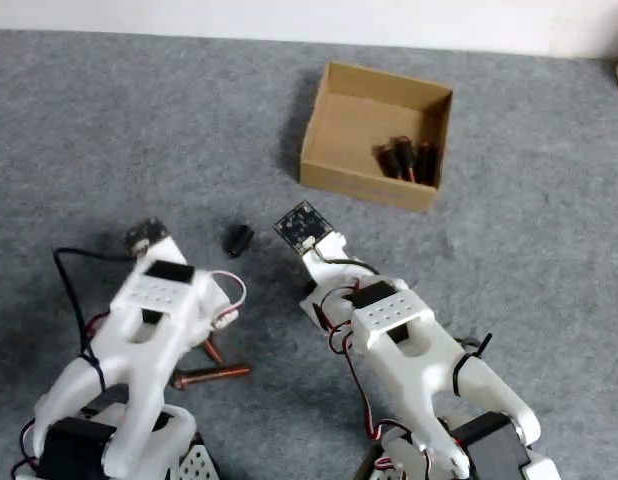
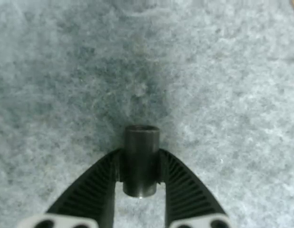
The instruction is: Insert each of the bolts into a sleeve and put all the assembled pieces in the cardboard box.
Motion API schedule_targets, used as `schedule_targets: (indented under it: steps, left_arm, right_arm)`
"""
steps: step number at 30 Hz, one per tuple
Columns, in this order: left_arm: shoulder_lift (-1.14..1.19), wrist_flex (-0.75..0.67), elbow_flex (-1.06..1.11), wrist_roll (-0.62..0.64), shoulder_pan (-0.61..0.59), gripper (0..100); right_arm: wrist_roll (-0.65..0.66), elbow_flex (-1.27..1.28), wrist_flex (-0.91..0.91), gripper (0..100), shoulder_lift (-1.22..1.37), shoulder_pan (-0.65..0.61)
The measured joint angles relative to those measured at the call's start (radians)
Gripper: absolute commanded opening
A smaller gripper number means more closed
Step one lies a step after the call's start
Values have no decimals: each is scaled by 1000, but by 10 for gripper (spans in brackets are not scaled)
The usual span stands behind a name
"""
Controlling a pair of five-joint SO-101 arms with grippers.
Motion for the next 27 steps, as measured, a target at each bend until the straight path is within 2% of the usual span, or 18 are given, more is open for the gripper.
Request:
schedule_targets:
  steps: [4,7,13,19,27]
  left_arm:
    - [0,138,-147,-307,-23,6]
    - [0,175,-278,-546,-21,6]
    - [0,180,-451,-789,-17,5]
    - [-126,189,-450,-867,34,5]
    - [-664,172,-269,-870,40,5]
  right_arm:
    - [0,0,0,4,0,0]
    - [0,0,0,4,0,0]
    - [0,0,-9,4,-37,0]
    - [0,160,-100,4,-298,0]
    - [0,413,-110,4,-776,-54]
